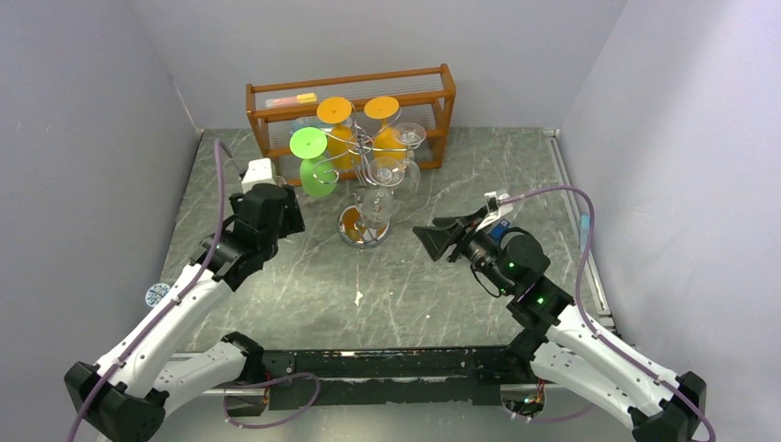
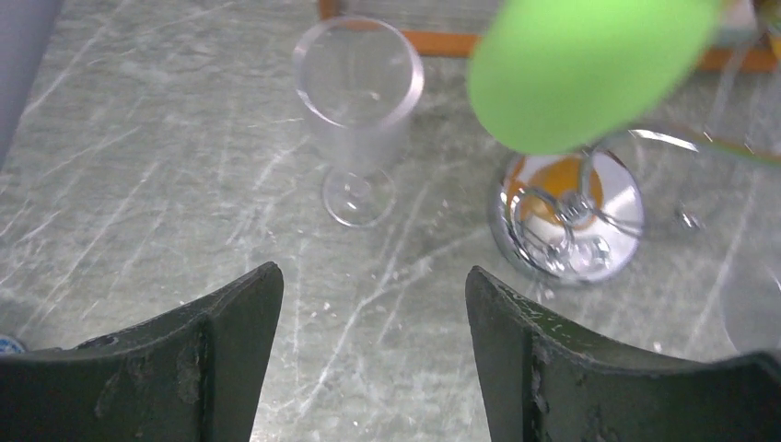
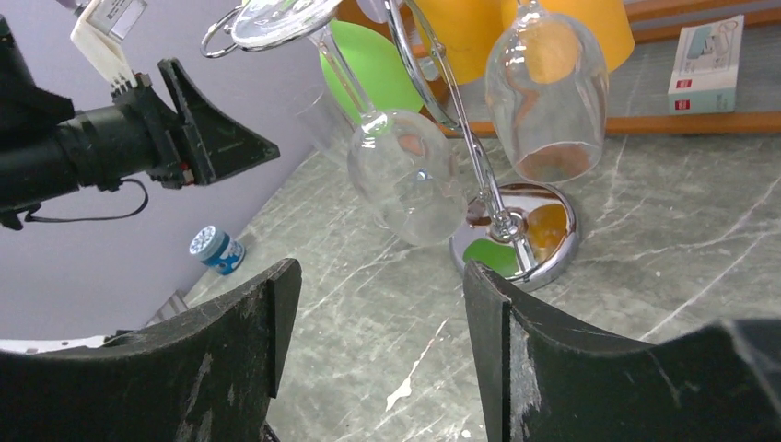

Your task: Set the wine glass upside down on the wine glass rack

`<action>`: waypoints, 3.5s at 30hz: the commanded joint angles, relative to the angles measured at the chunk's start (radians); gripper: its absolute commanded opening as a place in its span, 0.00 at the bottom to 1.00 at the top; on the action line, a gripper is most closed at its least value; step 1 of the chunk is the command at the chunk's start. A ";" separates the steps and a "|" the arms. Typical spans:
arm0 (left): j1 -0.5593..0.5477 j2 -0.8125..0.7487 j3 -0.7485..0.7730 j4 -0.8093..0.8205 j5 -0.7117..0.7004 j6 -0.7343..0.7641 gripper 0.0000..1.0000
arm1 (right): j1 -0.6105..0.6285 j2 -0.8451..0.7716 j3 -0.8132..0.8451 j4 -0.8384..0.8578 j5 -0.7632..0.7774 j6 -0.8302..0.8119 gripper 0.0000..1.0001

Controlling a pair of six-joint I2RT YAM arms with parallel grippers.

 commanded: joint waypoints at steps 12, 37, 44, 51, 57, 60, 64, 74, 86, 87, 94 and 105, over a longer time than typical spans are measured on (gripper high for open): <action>0.433 0.114 0.058 0.197 0.321 -0.091 0.79 | -0.005 -0.064 -0.031 -0.051 0.049 0.061 0.69; 0.516 0.364 0.239 0.009 0.516 0.137 0.16 | -0.005 -0.050 -0.033 -0.053 0.054 0.083 0.68; 0.513 0.298 0.237 -0.057 0.558 0.184 0.05 | -0.005 -0.013 0.007 -0.079 0.031 0.114 0.67; 0.471 0.106 0.169 -0.168 0.683 0.252 0.05 | -0.005 -0.017 -0.037 -0.026 -0.022 0.193 0.66; 0.437 0.016 0.136 -0.159 1.010 0.313 0.05 | -0.003 -0.033 -0.082 0.012 -0.005 0.309 0.67; 0.350 0.002 0.138 -0.144 1.099 0.343 0.05 | -0.005 -0.057 -0.096 0.024 0.011 0.355 0.68; 0.211 0.001 0.146 -0.144 1.126 0.390 0.05 | -0.004 -0.083 -0.115 0.038 0.014 0.416 0.68; 0.014 -0.005 0.043 0.010 1.207 0.381 0.05 | -0.003 -0.098 -0.084 -0.161 0.061 0.707 0.68; -0.153 -0.005 0.108 0.168 0.987 0.281 0.05 | -0.005 -0.130 -0.037 -0.422 0.205 0.823 0.74; -0.163 -0.001 0.107 0.185 0.961 0.278 0.05 | -0.005 -0.136 -0.033 -0.422 0.202 0.823 0.74; -0.273 -0.035 0.007 0.388 0.795 0.316 0.05 | -0.005 -0.190 0.000 -0.478 0.207 0.874 0.72; -0.504 -0.028 -0.099 0.617 0.441 0.381 0.05 | -0.005 -0.152 -0.059 -0.515 0.099 1.103 0.69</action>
